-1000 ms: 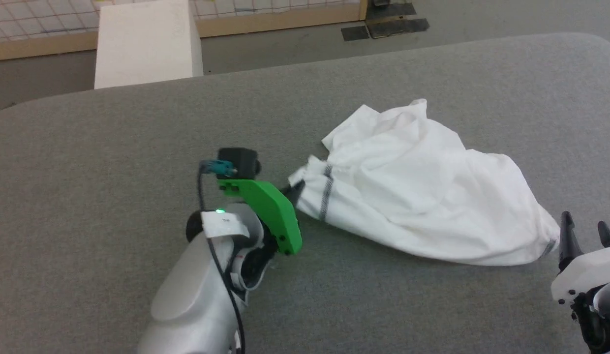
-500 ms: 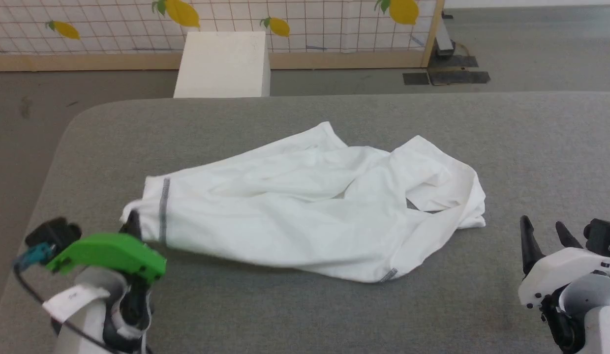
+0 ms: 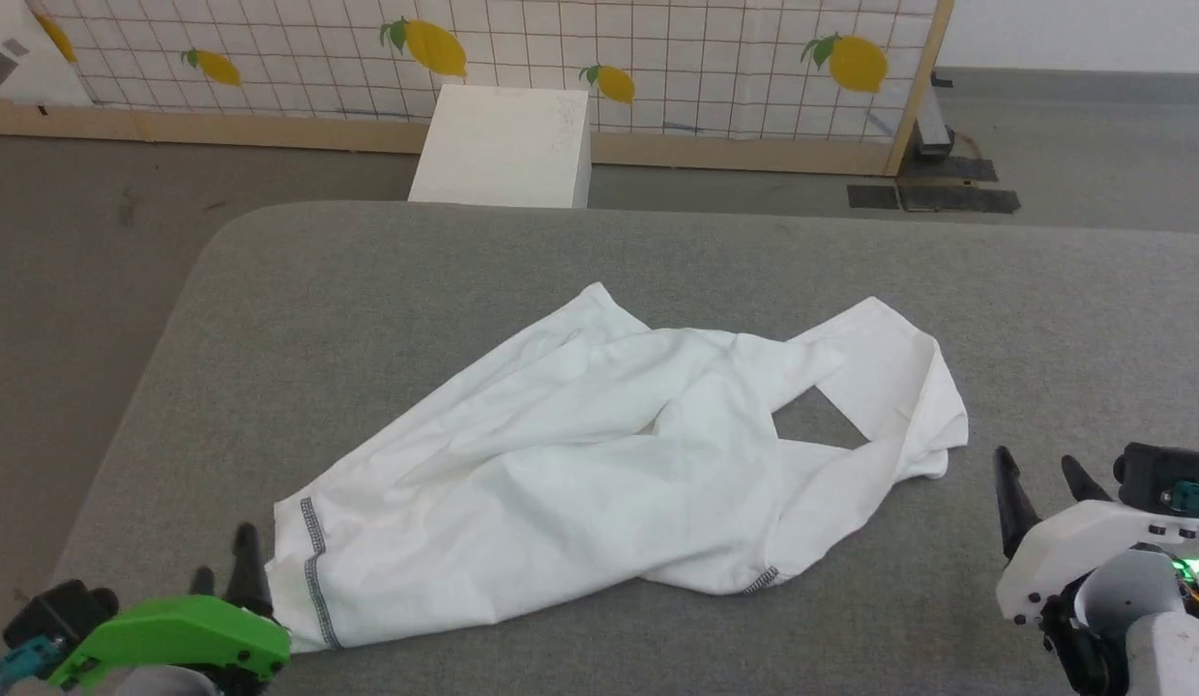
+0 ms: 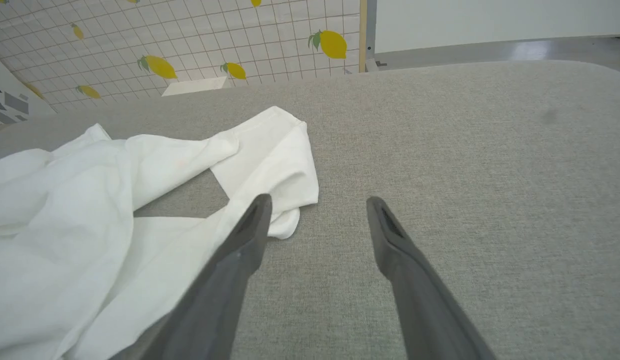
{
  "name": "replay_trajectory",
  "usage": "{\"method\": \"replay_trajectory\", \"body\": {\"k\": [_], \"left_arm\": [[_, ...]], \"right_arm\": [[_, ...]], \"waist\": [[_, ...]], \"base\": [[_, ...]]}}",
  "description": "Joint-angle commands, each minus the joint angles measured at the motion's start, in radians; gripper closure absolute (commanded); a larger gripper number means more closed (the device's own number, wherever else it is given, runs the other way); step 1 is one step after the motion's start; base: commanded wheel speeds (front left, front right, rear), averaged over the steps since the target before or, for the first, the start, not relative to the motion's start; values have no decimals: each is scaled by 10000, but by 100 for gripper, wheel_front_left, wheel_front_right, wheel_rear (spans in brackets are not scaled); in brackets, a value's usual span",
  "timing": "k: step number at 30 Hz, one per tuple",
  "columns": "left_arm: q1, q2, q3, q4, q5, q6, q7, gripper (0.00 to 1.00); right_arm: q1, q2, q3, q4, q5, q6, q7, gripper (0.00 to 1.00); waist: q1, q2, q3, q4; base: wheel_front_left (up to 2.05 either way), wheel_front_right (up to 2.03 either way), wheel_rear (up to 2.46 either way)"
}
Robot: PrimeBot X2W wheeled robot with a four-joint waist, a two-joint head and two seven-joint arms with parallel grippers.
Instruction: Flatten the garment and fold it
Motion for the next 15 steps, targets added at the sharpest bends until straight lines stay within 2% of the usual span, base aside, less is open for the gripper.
{"method": "replay_trajectory", "body": {"k": [1, 5, 9, 15], "left_arm": [[-225, 199, 92, -244, 263, -186, -485, 0], [-363, 994, -168, -672, 1886, -643, -2163, 0], [-356, 1486, -704, -873, 3490, -820, -3297, 0], [-406, 1201, -1149, -1240, 4785, -900, -3632, 0]], "right_arm": [[32, 5, 117, 54, -20, -13, 126, 0], [-223, 5, 485, 229, -224, -13, 815, 0], [-792, 5, 812, 538, -559, -13, 1818, 0], [-1961, -182, 1346, 1463, -1159, -13, 3388, 0]], "waist": [[0, 0, -22, 19], [0, 0, -11, 0], [0, 0, 87, -20], [0, 0, 495, 189]], "base": [[0, 0, 0], [0, 0, 0], [0, 0, 0], [0, 0, 0]]}}
